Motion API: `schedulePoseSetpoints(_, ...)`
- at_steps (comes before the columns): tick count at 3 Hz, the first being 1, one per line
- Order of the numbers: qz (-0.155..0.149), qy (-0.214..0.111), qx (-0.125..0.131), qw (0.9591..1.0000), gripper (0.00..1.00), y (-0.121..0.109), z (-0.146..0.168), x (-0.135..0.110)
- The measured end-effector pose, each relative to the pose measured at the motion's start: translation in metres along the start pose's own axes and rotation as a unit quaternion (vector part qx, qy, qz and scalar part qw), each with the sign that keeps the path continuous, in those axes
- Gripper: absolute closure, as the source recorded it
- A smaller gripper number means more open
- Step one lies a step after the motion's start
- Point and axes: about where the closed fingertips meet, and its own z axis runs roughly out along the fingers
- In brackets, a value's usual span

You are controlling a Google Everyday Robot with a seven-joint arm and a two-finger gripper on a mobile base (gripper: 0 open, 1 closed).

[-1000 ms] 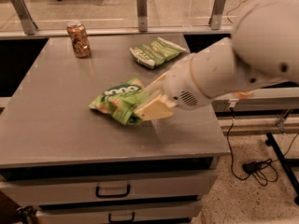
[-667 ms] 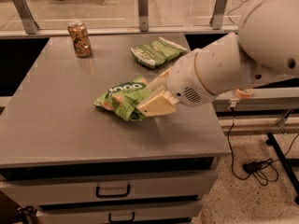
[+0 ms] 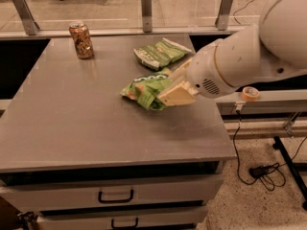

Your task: Move green rice chip bag near green jalapeno chip bag

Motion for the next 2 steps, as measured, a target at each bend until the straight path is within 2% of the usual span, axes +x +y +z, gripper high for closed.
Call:
schedulePoseSetpoints(1, -0.009, 0.028, 0.086, 0.9959, 1.00, -0.055, -0.032, 0.017)
schedulePoseSetpoints(2, -0.013, 0.046, 0.144, 0.9884, 1.00, -0.101, -0.048, 0.034)
